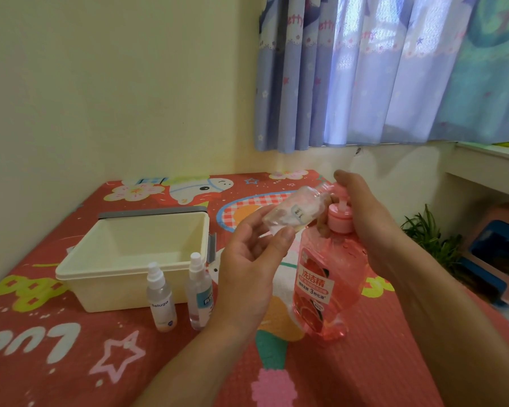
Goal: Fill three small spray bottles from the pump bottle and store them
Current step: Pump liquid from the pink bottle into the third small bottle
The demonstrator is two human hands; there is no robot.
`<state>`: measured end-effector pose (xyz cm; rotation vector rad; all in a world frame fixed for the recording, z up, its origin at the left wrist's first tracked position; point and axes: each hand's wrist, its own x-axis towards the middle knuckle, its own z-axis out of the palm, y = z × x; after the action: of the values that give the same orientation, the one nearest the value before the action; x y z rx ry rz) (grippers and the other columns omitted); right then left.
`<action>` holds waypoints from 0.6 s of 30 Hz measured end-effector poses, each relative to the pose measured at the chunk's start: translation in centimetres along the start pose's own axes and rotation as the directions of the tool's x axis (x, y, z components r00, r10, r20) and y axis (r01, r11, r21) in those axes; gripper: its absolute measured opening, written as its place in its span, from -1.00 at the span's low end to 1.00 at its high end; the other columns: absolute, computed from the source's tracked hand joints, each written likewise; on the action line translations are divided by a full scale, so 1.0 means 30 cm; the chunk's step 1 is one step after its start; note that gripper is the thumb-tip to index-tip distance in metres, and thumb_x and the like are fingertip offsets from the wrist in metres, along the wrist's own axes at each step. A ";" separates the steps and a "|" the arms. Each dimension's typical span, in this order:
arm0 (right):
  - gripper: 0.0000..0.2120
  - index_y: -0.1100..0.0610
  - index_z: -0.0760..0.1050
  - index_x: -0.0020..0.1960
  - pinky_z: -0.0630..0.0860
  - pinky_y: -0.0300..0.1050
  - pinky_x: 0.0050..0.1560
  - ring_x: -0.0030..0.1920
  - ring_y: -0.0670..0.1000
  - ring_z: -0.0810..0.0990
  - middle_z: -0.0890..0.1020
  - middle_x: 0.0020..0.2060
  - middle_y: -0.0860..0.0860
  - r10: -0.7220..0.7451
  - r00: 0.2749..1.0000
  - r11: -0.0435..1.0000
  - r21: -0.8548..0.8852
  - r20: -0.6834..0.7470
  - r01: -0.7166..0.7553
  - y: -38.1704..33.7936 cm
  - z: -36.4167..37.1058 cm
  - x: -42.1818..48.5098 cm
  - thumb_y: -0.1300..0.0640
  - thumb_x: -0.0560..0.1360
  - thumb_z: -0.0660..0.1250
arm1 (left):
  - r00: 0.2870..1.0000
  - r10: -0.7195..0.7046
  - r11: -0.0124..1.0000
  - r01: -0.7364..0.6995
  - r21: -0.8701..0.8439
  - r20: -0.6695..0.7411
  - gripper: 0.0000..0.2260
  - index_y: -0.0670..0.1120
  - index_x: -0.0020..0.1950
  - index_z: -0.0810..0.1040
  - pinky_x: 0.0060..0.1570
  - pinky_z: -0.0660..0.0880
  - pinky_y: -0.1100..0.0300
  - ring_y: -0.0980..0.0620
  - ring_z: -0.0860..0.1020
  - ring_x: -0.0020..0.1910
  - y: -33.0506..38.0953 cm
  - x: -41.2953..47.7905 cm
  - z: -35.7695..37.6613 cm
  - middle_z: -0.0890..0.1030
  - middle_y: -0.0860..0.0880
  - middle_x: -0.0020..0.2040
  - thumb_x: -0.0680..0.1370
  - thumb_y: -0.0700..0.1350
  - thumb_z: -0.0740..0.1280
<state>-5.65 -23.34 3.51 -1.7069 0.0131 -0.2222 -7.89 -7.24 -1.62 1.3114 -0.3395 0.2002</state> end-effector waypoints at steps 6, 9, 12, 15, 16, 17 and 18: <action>-0.44 0.25 0.52 -0.17 0.35 -0.10 -0.37 -0.44 -0.01 0.49 0.55 -0.43 0.16 0.002 1.000 1.000 -0.010 0.001 -0.002 -0.001 -0.001 -0.002 -0.22 0.58 0.06 | 1.000 -0.003 1.000 0.003 -0.006 -0.001 -0.59 0.10 0.18 0.57 0.05 0.58 0.20 0.05 0.65 0.08 0.002 0.000 0.000 0.69 0.01 0.08 0.34 0.06 0.43; -0.41 0.25 0.52 -0.22 0.35 -0.10 -0.37 -0.42 0.03 0.48 0.55 -0.43 0.17 -0.005 1.000 1.000 -0.014 0.004 0.005 -0.002 -0.001 -0.001 -0.25 0.57 0.06 | 1.000 0.000 1.000 0.000 -0.003 0.002 -0.59 0.10 0.19 0.57 0.08 0.58 0.18 0.07 0.65 0.08 0.002 -0.002 0.000 0.69 0.03 0.08 0.35 0.05 0.43; -0.45 0.22 0.50 -0.29 0.33 -0.06 -0.33 -0.40 0.05 0.47 0.54 -0.43 0.19 -0.003 1.000 1.000 -0.020 -0.008 0.003 -0.002 0.000 0.001 -0.18 0.58 0.06 | 1.000 0.001 1.000 -0.001 -0.006 0.005 -0.60 0.10 0.18 0.56 0.05 0.58 0.21 0.07 0.66 0.07 0.000 -0.001 0.001 0.69 0.04 0.06 0.34 0.05 0.42; -0.45 0.25 0.50 -0.21 0.33 -0.07 -0.35 -0.44 0.01 0.47 0.54 -0.43 0.19 -0.008 1.000 1.000 -0.017 0.000 0.008 -0.002 0.000 0.000 -0.20 0.59 0.05 | 1.000 0.000 1.000 0.000 -0.007 -0.002 -0.59 0.09 0.19 0.57 0.05 0.59 0.22 0.04 0.66 0.07 0.001 -0.001 0.001 0.69 0.02 0.07 0.34 0.05 0.42; -0.43 0.25 0.51 -0.18 0.34 -0.08 -0.35 -0.44 0.01 0.47 0.54 -0.42 0.19 -0.010 1.000 1.000 -0.014 0.006 0.010 -0.003 0.001 -0.001 -0.22 0.59 0.05 | 1.000 0.000 1.000 0.000 -0.006 -0.004 -0.59 0.08 0.19 0.57 0.06 0.59 0.21 0.03 0.66 0.07 0.001 0.000 0.000 0.69 0.01 0.07 0.34 0.05 0.42; -0.40 0.26 0.53 -0.17 0.35 -0.08 -0.34 -0.43 0.02 0.47 0.54 -0.42 0.18 -0.011 1.000 1.000 -0.013 0.011 0.011 -0.003 0.001 -0.001 -0.25 0.58 0.05 | 1.000 0.001 1.000 -0.001 -0.004 -0.004 -0.59 0.07 0.20 0.57 0.07 0.58 0.19 0.02 0.65 0.07 0.002 0.000 -0.001 0.69 0.00 0.07 0.35 0.05 0.42; -0.38 0.27 0.53 -0.18 0.36 -0.07 -0.33 -0.42 0.03 0.47 0.54 -0.43 0.18 -0.009 1.000 1.000 -0.012 0.013 0.009 -0.005 0.001 -0.003 -0.27 0.58 0.05 | 1.000 0.002 1.000 -0.002 -0.002 -0.004 -0.58 0.06 0.21 0.57 0.07 0.58 0.19 0.02 0.65 0.08 0.002 0.000 -0.001 0.68 0.00 0.08 0.36 0.04 0.43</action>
<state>-5.74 -23.28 3.64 -1.7206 -0.0031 -0.2182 -7.90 -7.18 -1.57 1.3082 -0.3376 0.2042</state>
